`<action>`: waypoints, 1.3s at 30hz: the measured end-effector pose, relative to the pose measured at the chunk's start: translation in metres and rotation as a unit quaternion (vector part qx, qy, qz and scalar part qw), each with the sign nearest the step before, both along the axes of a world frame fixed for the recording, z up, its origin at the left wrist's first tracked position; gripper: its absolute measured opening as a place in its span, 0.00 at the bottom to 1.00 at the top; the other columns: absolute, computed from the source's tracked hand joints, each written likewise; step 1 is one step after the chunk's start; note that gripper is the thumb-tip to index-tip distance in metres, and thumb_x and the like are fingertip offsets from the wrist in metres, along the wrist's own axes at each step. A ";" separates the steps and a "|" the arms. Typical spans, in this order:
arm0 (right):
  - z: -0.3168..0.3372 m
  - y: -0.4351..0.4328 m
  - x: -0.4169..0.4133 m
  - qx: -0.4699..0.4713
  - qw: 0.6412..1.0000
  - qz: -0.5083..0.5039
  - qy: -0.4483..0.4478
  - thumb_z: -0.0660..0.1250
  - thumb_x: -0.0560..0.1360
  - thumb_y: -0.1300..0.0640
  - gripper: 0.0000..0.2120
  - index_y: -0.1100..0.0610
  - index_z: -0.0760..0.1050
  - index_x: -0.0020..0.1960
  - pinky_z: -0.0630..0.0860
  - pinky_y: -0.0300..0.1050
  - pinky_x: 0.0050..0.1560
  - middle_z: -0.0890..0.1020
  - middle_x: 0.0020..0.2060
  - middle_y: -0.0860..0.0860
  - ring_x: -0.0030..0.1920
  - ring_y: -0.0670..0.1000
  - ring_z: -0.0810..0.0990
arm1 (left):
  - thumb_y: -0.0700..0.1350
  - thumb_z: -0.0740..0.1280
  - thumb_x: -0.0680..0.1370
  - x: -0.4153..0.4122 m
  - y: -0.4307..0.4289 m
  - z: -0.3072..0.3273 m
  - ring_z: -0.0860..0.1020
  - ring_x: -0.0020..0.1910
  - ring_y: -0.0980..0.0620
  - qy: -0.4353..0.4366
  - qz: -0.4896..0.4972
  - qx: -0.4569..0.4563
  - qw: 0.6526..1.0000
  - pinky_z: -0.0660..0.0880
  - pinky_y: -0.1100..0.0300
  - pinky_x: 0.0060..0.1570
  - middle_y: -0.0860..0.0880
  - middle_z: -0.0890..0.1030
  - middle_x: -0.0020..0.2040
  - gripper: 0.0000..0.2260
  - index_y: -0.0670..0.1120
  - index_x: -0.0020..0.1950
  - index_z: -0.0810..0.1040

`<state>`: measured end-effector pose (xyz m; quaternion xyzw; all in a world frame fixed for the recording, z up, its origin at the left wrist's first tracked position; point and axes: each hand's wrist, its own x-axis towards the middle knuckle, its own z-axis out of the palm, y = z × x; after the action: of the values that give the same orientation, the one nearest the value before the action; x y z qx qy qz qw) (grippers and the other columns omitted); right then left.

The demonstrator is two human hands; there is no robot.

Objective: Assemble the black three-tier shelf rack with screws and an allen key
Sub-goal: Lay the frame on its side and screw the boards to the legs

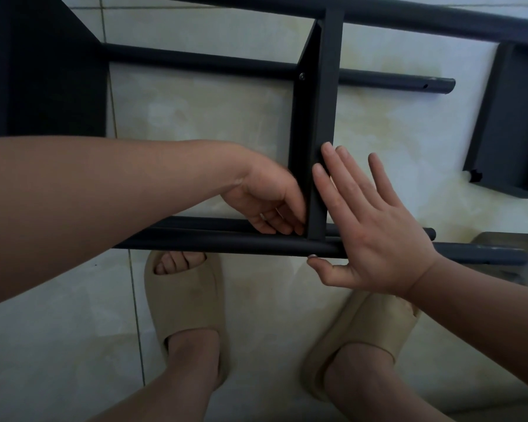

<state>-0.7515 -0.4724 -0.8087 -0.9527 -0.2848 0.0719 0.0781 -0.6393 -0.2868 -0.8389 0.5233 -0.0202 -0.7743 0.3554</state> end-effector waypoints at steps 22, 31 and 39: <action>0.003 0.001 0.001 0.018 1.000 0.006 0.025 0.62 0.75 0.34 0.47 0.63 0.54 0.82 0.56 0.68 0.77 0.53 0.82 0.59 0.82 0.59 0.51 | 0.35 0.66 0.78 -0.001 0.002 -0.004 0.75 0.35 0.56 0.013 0.031 -0.010 0.999 0.73 0.64 0.42 0.51 0.81 0.36 0.07 0.45 0.45 0.81; 0.003 0.001 0.001 0.018 0.999 0.001 0.031 0.63 0.74 0.35 0.48 0.63 0.54 0.82 0.57 0.68 0.77 0.53 0.82 0.59 0.82 0.59 0.50 | 0.41 0.66 0.79 -0.006 0.002 -0.005 0.74 0.38 0.53 -0.017 0.000 -0.006 1.000 0.72 0.59 0.46 0.50 0.80 0.42 0.05 0.45 0.52 0.80; 0.003 0.001 0.000 0.021 0.999 0.002 0.032 0.63 0.74 0.35 0.47 0.63 0.54 0.82 0.58 0.67 0.77 0.53 0.82 0.59 0.82 0.59 0.51 | 0.35 0.65 0.78 0.000 0.004 -0.005 0.74 0.38 0.55 0.021 0.018 -0.019 0.999 0.71 0.61 0.45 0.50 0.80 0.41 0.07 0.45 0.51 0.79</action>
<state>-0.7511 -0.4711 -0.8053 -0.9474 -0.2860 0.0962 0.1071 -0.6397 -0.2824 -0.8437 0.5001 -0.0176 -0.7781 0.3797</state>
